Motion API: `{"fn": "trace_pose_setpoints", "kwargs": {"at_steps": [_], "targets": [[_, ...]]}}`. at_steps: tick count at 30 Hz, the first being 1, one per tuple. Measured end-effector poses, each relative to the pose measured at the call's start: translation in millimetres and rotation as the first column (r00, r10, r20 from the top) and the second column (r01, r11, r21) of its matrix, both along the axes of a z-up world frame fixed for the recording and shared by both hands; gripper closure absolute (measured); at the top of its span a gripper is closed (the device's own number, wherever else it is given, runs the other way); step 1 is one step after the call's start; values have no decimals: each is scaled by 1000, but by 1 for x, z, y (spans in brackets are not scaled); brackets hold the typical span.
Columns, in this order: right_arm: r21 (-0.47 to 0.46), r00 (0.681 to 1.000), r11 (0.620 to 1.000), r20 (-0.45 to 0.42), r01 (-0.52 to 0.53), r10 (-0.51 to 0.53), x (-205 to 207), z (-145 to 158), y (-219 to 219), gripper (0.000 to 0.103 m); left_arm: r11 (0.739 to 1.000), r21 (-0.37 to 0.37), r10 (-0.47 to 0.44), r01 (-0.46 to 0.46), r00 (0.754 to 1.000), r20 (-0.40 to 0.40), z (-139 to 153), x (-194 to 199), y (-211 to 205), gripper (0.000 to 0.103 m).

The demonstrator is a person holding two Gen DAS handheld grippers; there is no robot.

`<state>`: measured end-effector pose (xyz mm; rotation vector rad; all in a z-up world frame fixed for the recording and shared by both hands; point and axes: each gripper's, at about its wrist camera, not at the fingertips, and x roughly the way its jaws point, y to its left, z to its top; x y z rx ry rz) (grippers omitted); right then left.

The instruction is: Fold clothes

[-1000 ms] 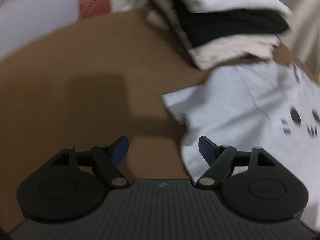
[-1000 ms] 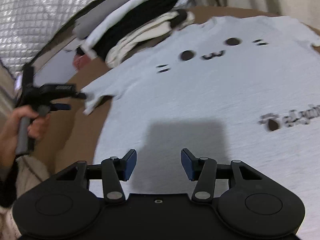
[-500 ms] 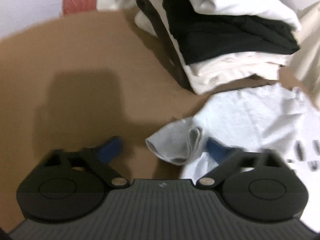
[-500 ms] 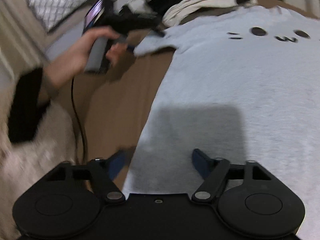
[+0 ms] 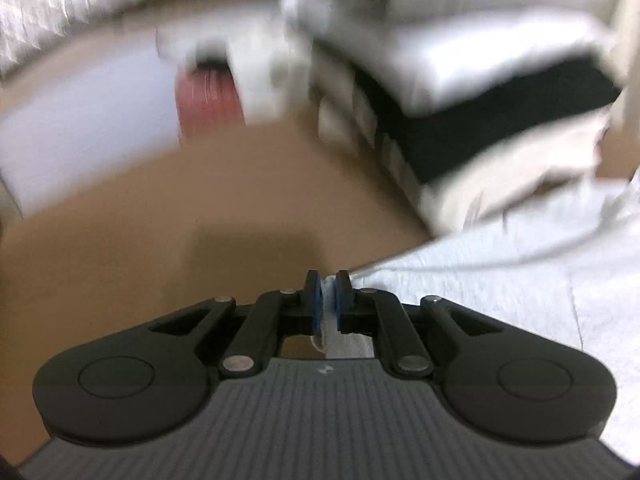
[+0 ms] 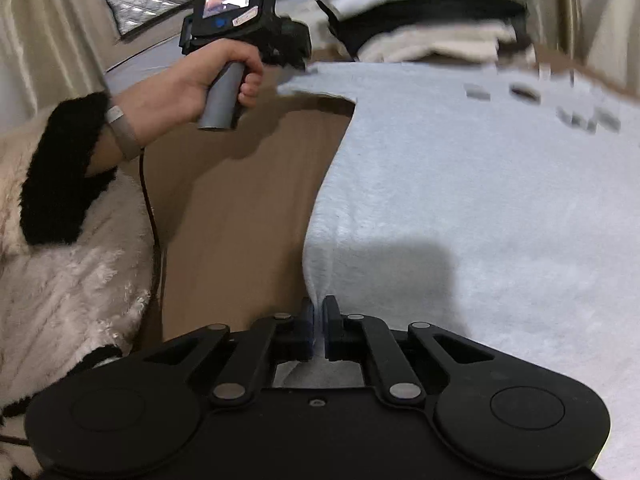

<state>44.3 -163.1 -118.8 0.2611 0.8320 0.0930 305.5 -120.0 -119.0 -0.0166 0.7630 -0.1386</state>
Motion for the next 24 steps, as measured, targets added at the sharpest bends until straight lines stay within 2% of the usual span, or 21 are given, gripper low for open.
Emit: {"fn": "trace_pose_setpoints", "kwargs": {"at_steps": [2, 4, 5, 8, 10, 12, 13, 15, 18, 19, 20, 21, 22, 23, 24], "targets": [[24, 1000, 1000, -17, 7, -6, 2, -8, -6, 96, 1000, 6, 13, -12, 997, -79, -15, 8, 1, 84], [23, 1000, 1000, -10, -5, 6, -2, -6, -6, 96, 999, -8, 37, -38, 996, -76, -8, 11, 10, 59], [23, 1000, 1000, -8, -9, 10, -4, -4, -6, 96, 999, -21, 43, -45, 996, -79, -6, 12, 14, 53], [-2, 1000, 1000, -22, -15, 15, -1, -3, -3, 96, 990, -126, 53, -65, 994, -95, -8, 14, 33, 47], [-31, 999, 999, -27, -22, 22, 1, -5, 1, 94, 963, -247, 72, -109, 985, -154, -14, 21, 44, 35], [-35, 1000, 999, -25, -19, 18, 3, -6, 4, 93, 929, -339, 91, -151, 978, -187, -21, 30, 56, 30], [-32, 1000, 999, -25, -17, 16, 2, -5, 3, 93, 930, -336, 86, -147, 978, -192, -22, 31, 56, 28], [-20, 999, 1000, -30, -16, 15, 3, -4, 1, 94, 962, -263, 34, -78, 985, -168, -22, 30, 44, 22], [15, 999, 1000, -37, 20, -19, 4, -2, -4, 96, 970, -241, -6, -31, 989, -151, -25, 24, 32, 11], [7, 999, 1000, -28, 22, -22, 3, 1, -3, 96, 973, -233, -29, -4, 990, -137, -24, 22, 29, 14], [-10, 1000, 1000, -15, 26, -26, 2, 4, -2, 96, 974, -224, -52, 23, 991, -122, -22, 19, 25, 30], [-25, 1000, 999, 2, 30, -30, 0, 8, -2, 97, 975, -215, -75, 50, 991, -109, -21, 17, 22, 91], [-39, 999, 998, 21, 43, -42, -2, 14, -4, 97, 974, -217, -82, 65, 994, -73, -14, 15, 22, 96], [-57, 997, 996, 41, 65, -63, -6, 21, -8, 97, 972, -220, -90, 79, 995, -37, -8, 14, 22, 96], [-75, 995, 993, 60, 88, -83, -9, 29, -12, 97, 968, -229, -95, 101, 995, 38, 3, 8, 23, 96]]}}
